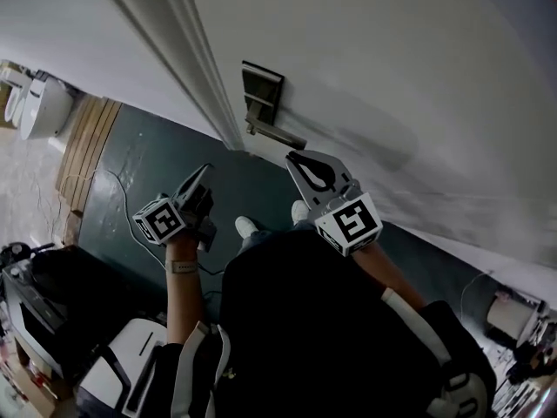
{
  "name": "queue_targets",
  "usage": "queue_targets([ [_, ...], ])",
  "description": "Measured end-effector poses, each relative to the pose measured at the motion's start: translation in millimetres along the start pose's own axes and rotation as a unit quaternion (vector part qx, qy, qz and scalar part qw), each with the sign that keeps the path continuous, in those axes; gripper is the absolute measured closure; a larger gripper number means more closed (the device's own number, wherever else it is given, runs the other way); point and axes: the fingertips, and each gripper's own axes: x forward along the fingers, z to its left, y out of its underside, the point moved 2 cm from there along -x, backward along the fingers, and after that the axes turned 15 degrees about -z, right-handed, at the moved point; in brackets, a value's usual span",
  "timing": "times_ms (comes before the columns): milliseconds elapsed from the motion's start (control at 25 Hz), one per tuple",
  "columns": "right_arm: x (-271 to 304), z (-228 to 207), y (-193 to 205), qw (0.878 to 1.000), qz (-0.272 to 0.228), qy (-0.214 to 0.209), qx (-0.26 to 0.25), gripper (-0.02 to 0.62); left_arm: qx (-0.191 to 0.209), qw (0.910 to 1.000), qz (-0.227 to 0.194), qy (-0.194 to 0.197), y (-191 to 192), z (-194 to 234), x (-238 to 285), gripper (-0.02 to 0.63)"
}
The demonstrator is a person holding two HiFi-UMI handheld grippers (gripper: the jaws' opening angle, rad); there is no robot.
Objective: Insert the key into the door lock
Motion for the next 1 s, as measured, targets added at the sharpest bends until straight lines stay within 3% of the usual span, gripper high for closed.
queue_targets([
  [160,16.8,19.6,2.5,0.999,-0.003,-0.047,0.002,0.568,0.072,0.9961,-0.042,-0.030,-12.0,-3.3,-30.6,0.597],
  [360,37.8,56.5,-5.8,0.993,-0.004,-0.117,0.000,0.568,0.169,0.9782,-0.084,-0.086,-31.6,-19.7,-80.3,0.597],
  [560,56.3,90.0,-6.6,0.984,-0.008,-0.177,0.001,0.568,0.254,0.9461,-0.134,-0.149,-49.2,-31.8,-125.3,0.595],
  [720,68.9,117.2,-11.1,0.976,-0.008,-0.220,0.000,0.568,0.297,0.9196,-0.173,-0.191,-61.1,-43.0,-160.0,0.595],
  [920,80.9,144.5,-14.4,0.964,-0.008,-0.265,-0.003,0.568,0.351,0.8885,-0.178,-0.236,-65.4,-58.7,-187.3,0.595],
  [1000,84.8,152.6,-14.5,0.961,-0.006,-0.278,-0.003,0.568,0.363,0.8808,-0.180,-0.245,-63.4,-59.2,-195.1,0.595],
])
